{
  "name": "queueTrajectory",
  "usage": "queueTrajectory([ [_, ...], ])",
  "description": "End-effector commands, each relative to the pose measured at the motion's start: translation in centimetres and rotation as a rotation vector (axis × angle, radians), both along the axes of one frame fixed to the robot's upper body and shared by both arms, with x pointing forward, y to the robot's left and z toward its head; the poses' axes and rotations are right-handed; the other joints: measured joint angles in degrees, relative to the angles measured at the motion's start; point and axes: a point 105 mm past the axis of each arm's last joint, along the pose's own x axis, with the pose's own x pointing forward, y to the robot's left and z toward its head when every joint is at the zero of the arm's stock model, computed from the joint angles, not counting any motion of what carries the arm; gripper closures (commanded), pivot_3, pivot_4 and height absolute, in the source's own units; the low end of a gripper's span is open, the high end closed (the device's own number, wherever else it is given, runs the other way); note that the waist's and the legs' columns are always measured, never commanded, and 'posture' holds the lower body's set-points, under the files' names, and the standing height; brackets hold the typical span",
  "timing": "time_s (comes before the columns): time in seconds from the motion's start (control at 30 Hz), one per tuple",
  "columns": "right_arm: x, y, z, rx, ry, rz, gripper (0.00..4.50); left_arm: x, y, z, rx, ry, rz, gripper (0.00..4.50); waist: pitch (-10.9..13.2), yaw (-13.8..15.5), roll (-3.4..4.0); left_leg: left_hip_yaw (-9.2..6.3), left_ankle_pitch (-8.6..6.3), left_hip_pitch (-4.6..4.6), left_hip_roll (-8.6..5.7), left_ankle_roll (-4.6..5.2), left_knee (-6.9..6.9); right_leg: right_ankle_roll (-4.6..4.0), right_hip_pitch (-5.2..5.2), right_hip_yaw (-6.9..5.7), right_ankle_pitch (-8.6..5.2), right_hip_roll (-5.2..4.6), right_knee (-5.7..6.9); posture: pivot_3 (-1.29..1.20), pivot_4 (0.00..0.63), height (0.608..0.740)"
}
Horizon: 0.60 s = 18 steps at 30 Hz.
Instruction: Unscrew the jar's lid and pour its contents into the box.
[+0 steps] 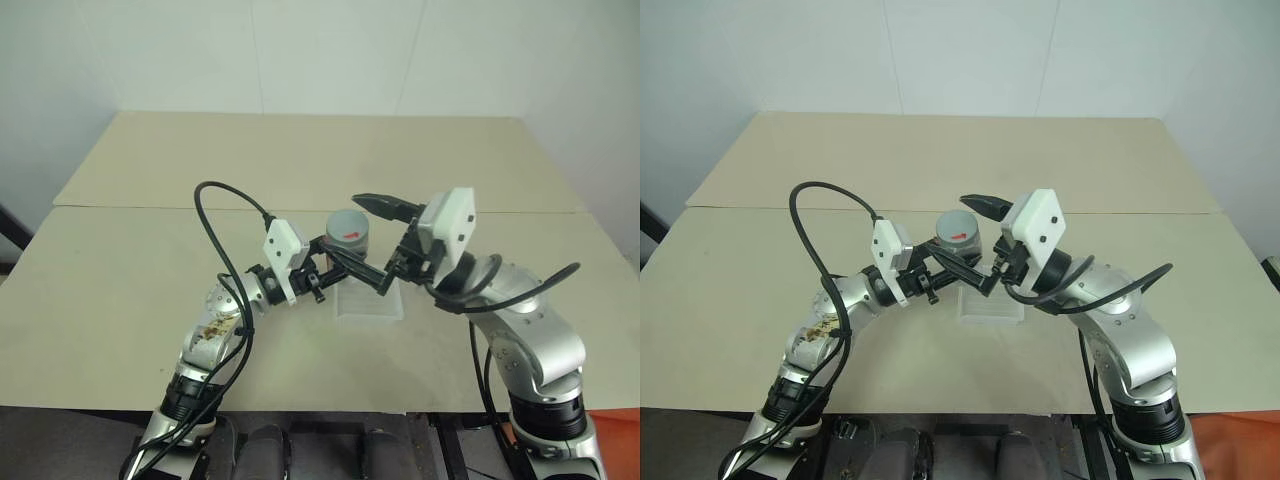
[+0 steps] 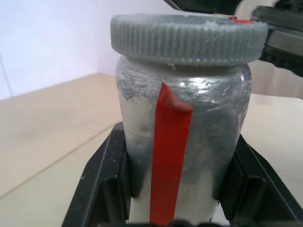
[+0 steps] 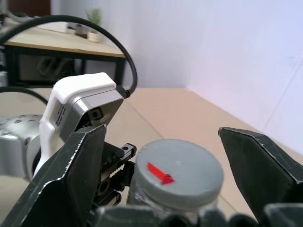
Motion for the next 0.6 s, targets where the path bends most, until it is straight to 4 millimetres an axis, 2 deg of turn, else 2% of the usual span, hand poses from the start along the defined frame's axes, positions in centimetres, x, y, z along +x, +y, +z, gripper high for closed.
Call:
queueTrajectory([
  [0.03,-0.14,-0.02,0.83,0.020,-0.035,-0.074,0.06,0.28,0.04,1.50,-0.029,-0.062,0.022,2.54,0.00,-0.02,0.00,0.00,0.00,0.00,0.00,0.00,0.00,0.00,0.00,0.00,0.00,0.00,0.00,0.00,0.150,0.740],
  [0.2,0.36,-0.43,0.42,0.008,-0.016,-0.147,0.06,0.41,0.22,1.25,-0.025,-0.063,0.036,2.54,0.00,-0.07,0.00,0.00,0.00,0.00,0.00,0.00,0.00,0.00,0.00,0.00,0.00,0.01,-0.01,0.00,0.150,0.740],
  [0.5,0.35,-0.50,0.04,0.007,0.014,-0.134,0.06,0.23,0.36,0.91,-0.020,-0.067,0.043,2.54,0.00,-0.12,0.00,-0.01,0.00,0.00,0.01,0.01,0.00,0.00,0.00,0.00,0.00,0.02,-0.01,0.00,0.150,0.740],
  [0.6,0.35,-0.50,0.13,0.002,0.001,-0.140,1.02,0.17,0.29,0.90,-0.022,-0.066,0.042,2.54,0.00,-0.12,0.00,-0.01,0.00,0.00,0.00,0.01,0.00,0.00,0.00,0.00,0.00,0.02,-0.02,0.00,0.150,0.740],
])
